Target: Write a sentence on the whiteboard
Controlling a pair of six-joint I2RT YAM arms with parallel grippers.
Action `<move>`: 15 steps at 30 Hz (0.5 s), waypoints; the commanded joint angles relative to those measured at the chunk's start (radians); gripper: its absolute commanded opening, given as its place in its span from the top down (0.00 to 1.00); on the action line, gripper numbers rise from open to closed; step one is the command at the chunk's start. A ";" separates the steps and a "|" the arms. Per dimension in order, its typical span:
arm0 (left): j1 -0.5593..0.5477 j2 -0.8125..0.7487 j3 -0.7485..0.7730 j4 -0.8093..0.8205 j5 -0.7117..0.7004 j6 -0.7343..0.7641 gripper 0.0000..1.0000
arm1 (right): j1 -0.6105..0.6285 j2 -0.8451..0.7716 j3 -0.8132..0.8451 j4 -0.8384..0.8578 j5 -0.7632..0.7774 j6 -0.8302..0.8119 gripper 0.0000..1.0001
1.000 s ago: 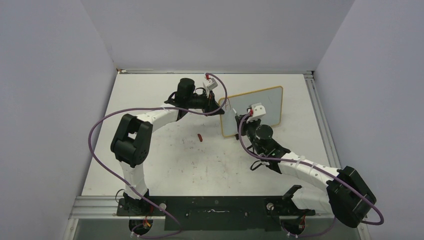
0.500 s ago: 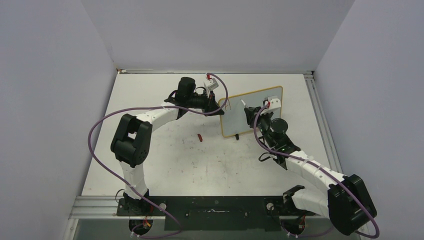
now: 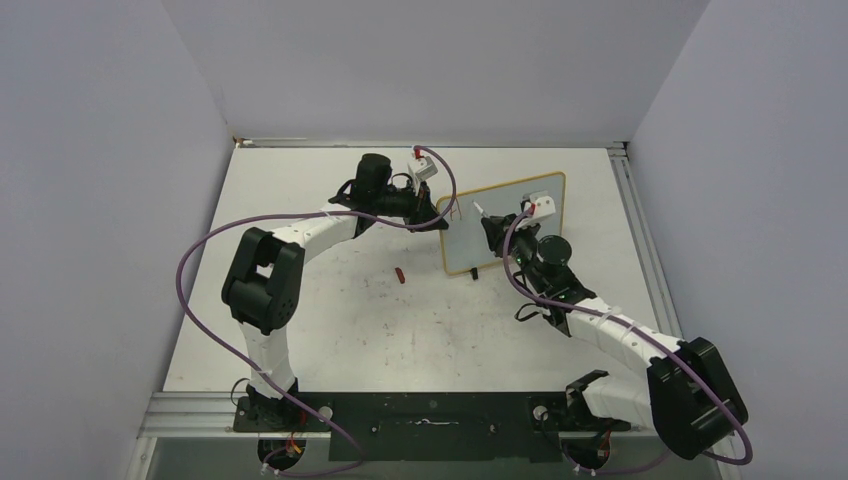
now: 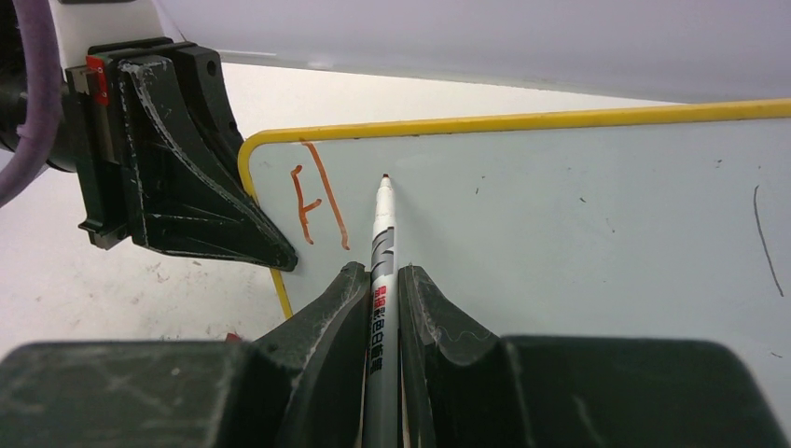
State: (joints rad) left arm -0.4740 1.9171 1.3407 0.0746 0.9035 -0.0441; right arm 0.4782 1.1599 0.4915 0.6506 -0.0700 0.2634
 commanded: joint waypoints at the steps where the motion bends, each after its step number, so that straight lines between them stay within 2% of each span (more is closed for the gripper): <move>1: -0.020 0.037 0.002 -0.113 0.040 0.019 1.00 | -0.005 0.013 0.009 0.078 -0.021 0.002 0.95; 15: -0.021 0.037 0.005 -0.113 0.037 0.020 1.00 | 0.003 0.067 0.038 0.083 -0.042 -0.012 0.95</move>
State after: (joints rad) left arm -0.4725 1.9186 1.3418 0.0700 0.9020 -0.0452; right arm 0.4786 1.2060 0.4919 0.6769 -0.0902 0.2626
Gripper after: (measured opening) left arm 0.053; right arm 0.157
